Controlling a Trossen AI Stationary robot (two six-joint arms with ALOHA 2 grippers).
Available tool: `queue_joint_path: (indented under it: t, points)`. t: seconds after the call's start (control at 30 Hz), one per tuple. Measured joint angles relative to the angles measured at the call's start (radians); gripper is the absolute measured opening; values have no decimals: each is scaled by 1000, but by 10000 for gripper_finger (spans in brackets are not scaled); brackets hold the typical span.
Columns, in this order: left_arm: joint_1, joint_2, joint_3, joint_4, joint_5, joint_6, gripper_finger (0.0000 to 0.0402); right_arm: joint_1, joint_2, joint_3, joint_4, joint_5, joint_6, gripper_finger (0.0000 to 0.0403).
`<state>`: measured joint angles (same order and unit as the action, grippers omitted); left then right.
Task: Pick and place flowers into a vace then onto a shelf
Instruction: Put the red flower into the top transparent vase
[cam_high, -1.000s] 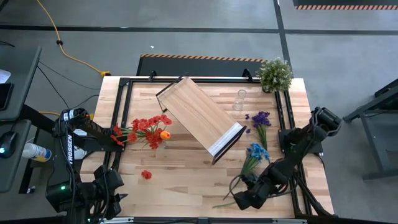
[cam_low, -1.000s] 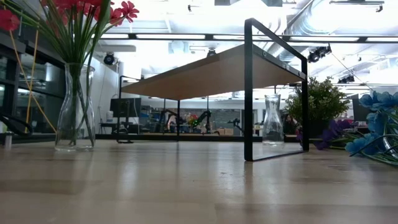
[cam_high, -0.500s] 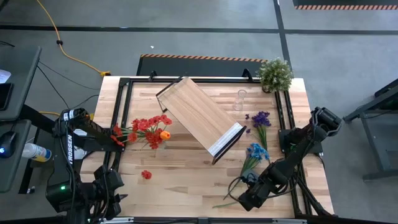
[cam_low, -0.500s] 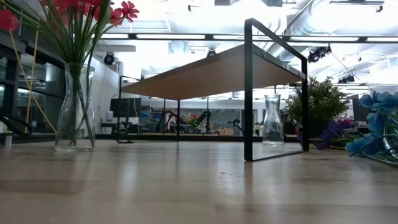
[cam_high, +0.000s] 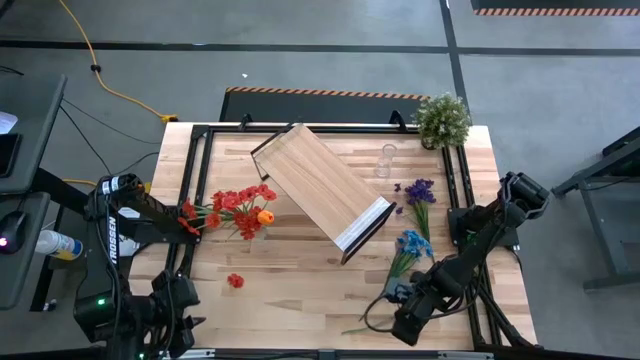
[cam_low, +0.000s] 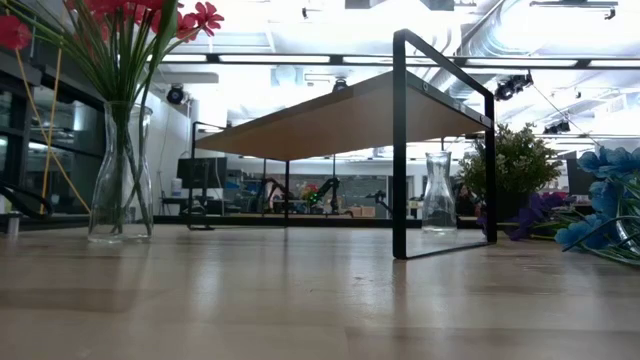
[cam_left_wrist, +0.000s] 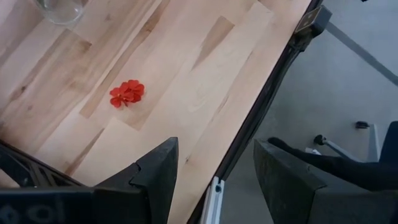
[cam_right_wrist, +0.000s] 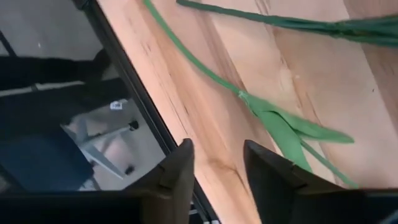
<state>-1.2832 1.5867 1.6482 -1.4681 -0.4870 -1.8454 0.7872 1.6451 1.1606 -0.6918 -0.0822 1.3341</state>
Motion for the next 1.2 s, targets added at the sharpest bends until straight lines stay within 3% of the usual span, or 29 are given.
queue_joint_path:
  t: [0.27, 0.83, 1.2]
  points:
    - [0, 0, 0, 12, 1, -3, 239, 6, 0, -40, 17, -25, -142, 197]
    - [0, 0, 0, 31, 2, -52, 239, 6, -1, -217, 148, -38, -260, 201]
    - [0, 0, 0, 56, 1, -75, 239, 5, -7, -374, 332, -51, -213, 192]
